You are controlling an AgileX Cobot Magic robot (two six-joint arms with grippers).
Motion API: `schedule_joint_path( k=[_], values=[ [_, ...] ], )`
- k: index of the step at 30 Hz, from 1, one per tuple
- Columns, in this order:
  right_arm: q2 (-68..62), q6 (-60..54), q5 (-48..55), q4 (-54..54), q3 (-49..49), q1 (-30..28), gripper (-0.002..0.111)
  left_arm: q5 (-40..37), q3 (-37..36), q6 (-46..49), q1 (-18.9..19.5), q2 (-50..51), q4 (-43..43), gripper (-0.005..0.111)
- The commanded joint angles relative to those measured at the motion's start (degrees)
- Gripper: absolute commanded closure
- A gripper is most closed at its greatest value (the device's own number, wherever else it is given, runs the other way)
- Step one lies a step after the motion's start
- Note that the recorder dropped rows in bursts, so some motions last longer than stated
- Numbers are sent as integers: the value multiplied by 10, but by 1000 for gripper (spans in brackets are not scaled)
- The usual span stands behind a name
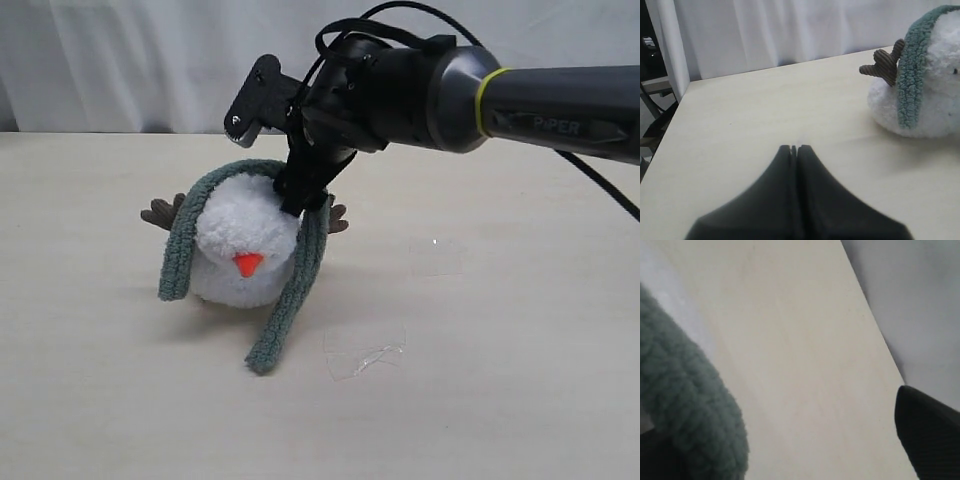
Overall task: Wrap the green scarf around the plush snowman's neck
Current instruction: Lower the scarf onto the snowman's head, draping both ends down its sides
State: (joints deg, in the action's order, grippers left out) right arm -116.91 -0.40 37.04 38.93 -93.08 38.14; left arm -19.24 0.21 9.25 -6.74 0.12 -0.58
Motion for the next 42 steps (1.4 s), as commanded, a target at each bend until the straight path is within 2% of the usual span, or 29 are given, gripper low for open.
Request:
schedule_joint_path(
  k=[1, 6, 11, 14, 24, 27, 32, 42],
  values=[
    [18, 1, -12, -10, -2, -3, 22, 7, -2, -1, 2, -1, 0, 107],
    [20, -10, 8, -26, -2, -3, 23, 6, -2, -1, 2, -1, 0, 107],
    [19, -106, 23, -155, -2, -19, 41, 6, -2, -1, 2, -1, 0, 107],
    [19, -106, 23, -189, -5, -34, 45, 7, -2, -1, 2, -1, 0, 107],
    [19, -226, 85, -401, -53, -70, 45, 7, -2, -1, 2, -1, 0, 107],
    [19, -224, 86, -404, -55, -70, 43, 7, -2, -1, 2, -1, 0, 107],
    [19, -182, 79, -376, -55, -70, 29, 7, -2, -1, 2, -1, 0, 107],
    [26, -182, 100, -384, -55, -70, 30, 7, -2, -1, 2, -1, 0, 107]
  ],
)
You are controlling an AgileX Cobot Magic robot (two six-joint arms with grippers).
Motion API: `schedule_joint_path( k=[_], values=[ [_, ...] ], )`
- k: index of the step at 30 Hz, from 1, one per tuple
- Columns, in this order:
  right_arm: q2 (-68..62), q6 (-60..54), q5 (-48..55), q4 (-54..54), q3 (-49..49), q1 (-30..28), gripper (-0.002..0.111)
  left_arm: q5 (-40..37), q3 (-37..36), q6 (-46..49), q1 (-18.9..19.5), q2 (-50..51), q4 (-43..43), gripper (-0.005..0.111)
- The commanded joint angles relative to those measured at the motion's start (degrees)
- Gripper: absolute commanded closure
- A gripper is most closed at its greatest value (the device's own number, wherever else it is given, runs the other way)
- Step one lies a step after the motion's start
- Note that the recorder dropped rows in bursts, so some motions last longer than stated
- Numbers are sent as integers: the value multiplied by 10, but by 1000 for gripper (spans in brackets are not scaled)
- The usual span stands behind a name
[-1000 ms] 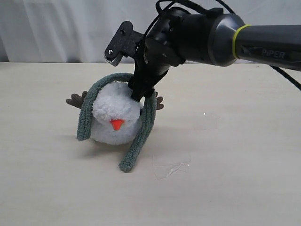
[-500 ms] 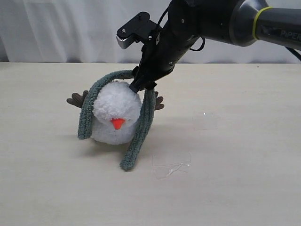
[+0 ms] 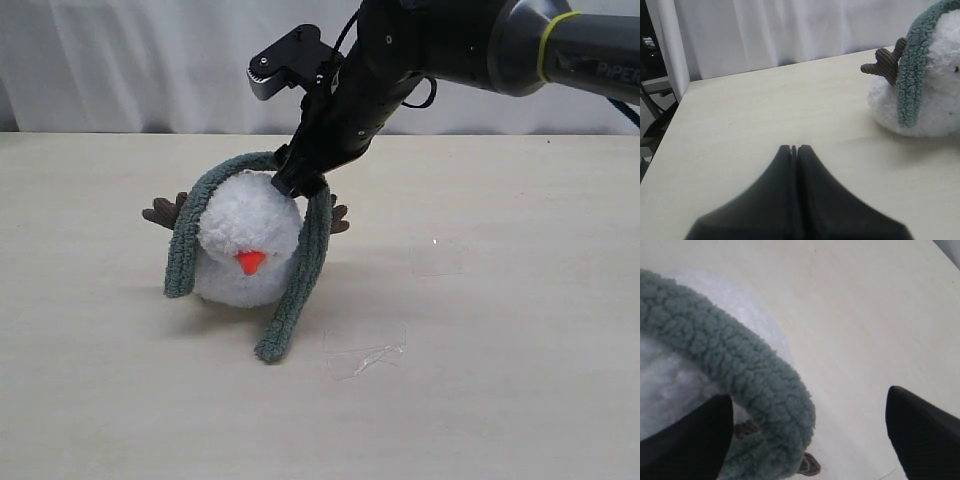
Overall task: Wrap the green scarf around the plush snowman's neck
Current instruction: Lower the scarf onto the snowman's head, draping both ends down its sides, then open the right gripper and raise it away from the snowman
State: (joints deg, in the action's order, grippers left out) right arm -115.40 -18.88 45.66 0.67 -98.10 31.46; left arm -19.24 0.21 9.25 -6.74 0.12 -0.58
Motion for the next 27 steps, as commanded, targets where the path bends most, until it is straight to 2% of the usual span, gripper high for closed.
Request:
schedule_joint_path(
  k=[1, 17, 20, 27],
  values=[
    [12, 3, 20, -1, -5, -3, 30, 7, -2, -1, 2, -1, 0, 107],
    [84, 7, 41, -7, -5, -1, 32, 7, -2, -1, 2, -1, 0, 107],
    [114, 12, 30, -11, -5, 3, 47, 7, -2, -1, 2, -1, 0, 107],
    [174, 1, 30, -28, -5, 7, 97, 7, -2, -1, 2, -1, 0, 107]
  ],
)
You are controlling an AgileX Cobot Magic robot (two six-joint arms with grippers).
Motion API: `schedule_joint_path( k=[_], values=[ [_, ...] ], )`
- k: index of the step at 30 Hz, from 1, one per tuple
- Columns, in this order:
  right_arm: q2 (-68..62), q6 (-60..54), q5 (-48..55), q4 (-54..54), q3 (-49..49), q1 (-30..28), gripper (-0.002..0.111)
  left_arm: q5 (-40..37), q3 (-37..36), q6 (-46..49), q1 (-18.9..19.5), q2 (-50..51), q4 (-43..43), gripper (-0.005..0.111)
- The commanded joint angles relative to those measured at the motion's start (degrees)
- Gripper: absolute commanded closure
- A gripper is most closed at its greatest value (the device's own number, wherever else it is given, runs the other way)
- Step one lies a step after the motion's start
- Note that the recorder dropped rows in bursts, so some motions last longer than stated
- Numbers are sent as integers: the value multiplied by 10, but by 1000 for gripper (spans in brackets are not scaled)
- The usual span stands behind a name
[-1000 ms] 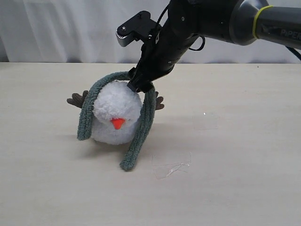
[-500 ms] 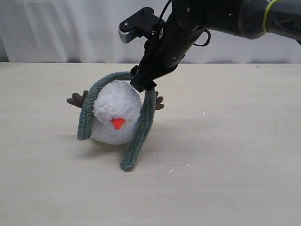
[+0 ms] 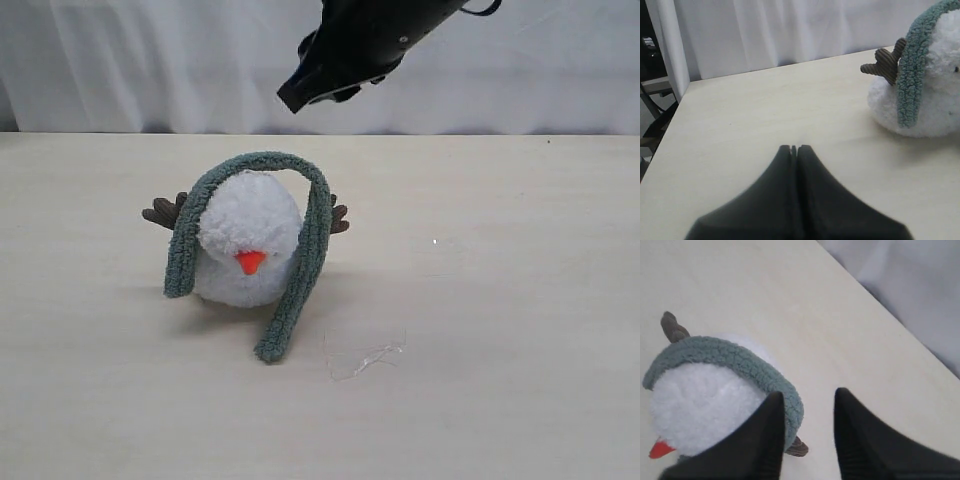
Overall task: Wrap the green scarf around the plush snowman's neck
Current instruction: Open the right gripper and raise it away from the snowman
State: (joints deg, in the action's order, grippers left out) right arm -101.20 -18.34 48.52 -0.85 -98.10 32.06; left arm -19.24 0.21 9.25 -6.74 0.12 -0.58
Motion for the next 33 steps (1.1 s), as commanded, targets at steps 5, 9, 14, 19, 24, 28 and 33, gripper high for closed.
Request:
schedule_joint_path(
  k=[5, 9, 14, 19, 24, 28, 33],
  values=[
    [72, -39, -5, -72, 23, 1, 104, 6, -2, -1, 2, -1, 0, 107],
    [124, -107, -86, -176, 110, 1, 104, 7, -2, -1, 2, -1, 0, 107],
    [207, -162, -230, -242, 224, 1, 104, 7, -2, -1, 2, -1, 0, 107],
    [267, -155, -303, -242, 309, 1, 104, 7, -2, -1, 2, -1, 0, 107],
    [294, -153, -363, -240, 368, 1, 104, 100, -2, 27, 2, -1, 79, 107],
    [286, -148, -360, -241, 385, 1, 104, 250, -2, -18, 2, -1, -53, 107],
    [254, -96, -336, -242, 384, -19, 97, 386, -2, -82, 2, -1, -106, 107]
  ],
)
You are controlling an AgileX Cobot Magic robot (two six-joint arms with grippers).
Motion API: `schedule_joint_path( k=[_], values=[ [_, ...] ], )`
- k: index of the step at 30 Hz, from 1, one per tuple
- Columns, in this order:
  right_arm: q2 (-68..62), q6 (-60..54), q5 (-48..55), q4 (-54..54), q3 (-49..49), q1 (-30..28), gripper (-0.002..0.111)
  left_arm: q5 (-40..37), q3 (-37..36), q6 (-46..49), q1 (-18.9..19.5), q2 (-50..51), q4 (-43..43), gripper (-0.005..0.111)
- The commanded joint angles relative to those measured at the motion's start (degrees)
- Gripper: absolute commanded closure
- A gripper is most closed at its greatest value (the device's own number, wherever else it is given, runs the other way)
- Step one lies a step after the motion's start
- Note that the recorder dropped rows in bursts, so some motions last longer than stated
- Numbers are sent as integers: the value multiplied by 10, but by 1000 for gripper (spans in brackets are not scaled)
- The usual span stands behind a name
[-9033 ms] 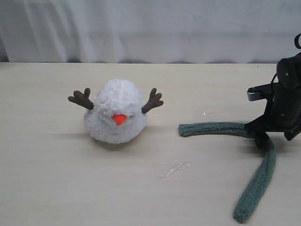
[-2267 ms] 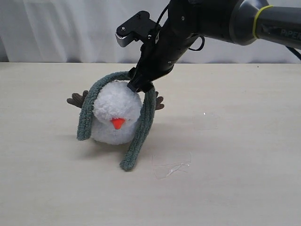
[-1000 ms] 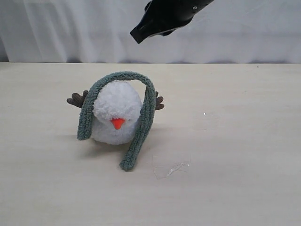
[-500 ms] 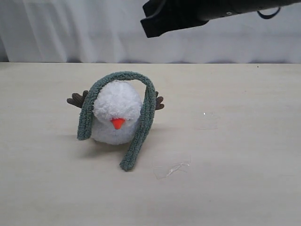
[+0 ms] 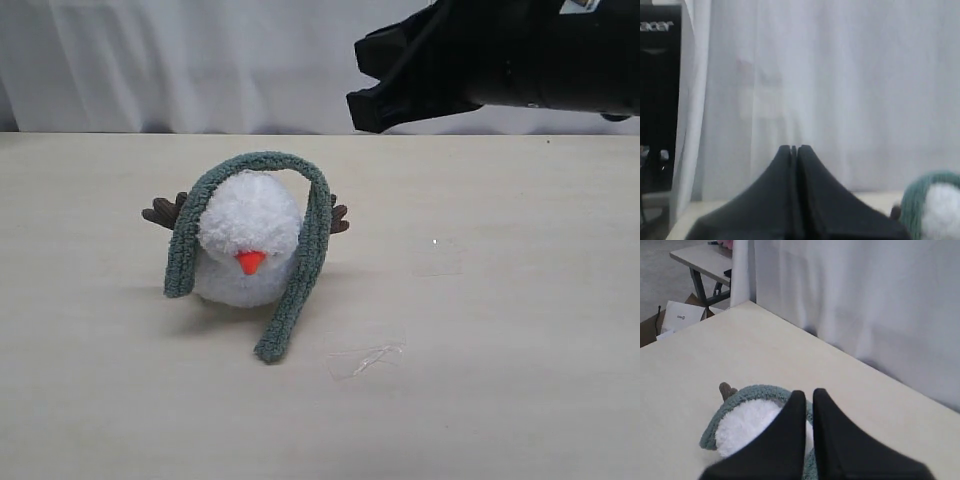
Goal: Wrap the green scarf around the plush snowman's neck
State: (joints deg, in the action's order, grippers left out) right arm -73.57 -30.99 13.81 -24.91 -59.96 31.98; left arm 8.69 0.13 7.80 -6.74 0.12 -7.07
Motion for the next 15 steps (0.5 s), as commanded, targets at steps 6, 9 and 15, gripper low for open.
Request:
schedule_joint_path(
  k=[6, 9, 15],
  values=[
    [-44, -43, 22, -106, 3, -65, 96, 88, 20, -230, 1, 34, 71, 107],
    [-44, -262, 53, -338, 3, -66, 95, 78, 97, -272, 1, 188, 145, 107],
    [-82, -492, 228, -550, 2, -66, 96, 391, 198, -428, 1, 570, 519, 107]
  ],
)
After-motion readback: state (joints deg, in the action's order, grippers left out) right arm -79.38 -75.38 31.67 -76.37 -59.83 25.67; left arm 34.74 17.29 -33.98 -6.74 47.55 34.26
